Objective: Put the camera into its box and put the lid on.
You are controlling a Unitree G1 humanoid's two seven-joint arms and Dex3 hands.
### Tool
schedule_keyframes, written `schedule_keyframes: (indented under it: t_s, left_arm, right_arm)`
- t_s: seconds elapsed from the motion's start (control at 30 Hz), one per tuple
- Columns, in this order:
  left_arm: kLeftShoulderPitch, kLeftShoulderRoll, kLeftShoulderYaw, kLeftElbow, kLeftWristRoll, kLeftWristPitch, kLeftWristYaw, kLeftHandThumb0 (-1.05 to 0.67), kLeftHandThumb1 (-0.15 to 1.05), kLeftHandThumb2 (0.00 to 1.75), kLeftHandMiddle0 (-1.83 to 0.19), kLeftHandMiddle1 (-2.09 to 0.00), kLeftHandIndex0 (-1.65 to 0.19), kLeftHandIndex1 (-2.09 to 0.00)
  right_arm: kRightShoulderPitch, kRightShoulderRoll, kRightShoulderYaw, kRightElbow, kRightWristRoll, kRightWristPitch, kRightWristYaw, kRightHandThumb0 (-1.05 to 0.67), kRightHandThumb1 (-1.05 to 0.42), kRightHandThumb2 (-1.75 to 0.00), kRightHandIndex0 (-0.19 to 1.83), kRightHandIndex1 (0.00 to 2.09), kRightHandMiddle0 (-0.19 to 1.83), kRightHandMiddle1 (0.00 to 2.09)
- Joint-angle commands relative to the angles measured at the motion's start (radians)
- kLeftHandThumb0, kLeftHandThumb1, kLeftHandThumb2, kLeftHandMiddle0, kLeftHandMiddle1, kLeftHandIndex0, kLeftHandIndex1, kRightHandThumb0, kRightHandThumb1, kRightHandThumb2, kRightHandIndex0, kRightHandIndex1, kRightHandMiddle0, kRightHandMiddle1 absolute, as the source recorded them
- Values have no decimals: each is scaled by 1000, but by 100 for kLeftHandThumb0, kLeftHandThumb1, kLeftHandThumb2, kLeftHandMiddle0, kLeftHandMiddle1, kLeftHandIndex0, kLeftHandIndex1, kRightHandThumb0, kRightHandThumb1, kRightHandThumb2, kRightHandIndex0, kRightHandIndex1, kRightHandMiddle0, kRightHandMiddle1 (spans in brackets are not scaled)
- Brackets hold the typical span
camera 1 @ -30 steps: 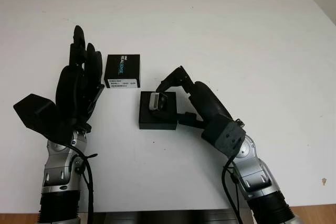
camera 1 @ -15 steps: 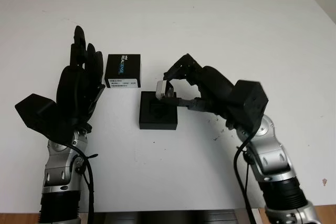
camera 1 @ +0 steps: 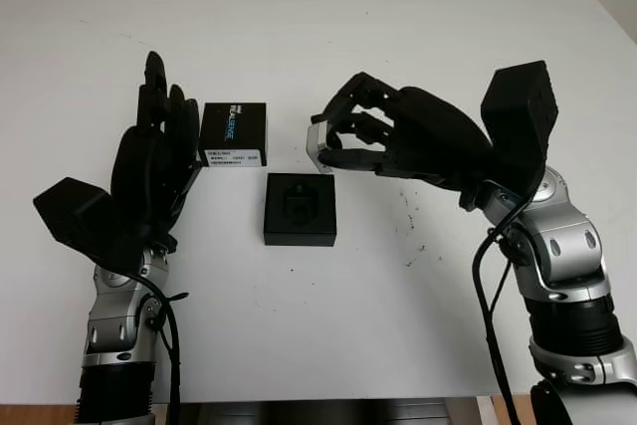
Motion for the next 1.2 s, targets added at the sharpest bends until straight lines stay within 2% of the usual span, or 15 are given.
schedule_keyframes:
  t_s: [0.0, 0.47, 1.17]
  left_arm:
    - [3, -2, -4, -9, 3, -4, 0, -73, 105, 45, 19, 0, 19, 0]
    - [4, -1, -2, -6, 7, -12, 3, -72, 105, 47, 19, 0, 19, 0]
    - [-3, 2, -3, 4, 16, -13, 9, -75, 105, 44, 19, 0, 19, 0]
  right_arm:
    - [-25, -14, 17, 13, -4, -2, 8, -39, -103, -5, 4, 52, 12, 195]
    - [-60, -13, 100, 101, -56, -20, 20, -37, -102, -5, 7, 53, 14, 200]
    - [-66, -24, 124, 134, -93, -36, 55, -41, -99, -5, 6, 58, 21, 203]
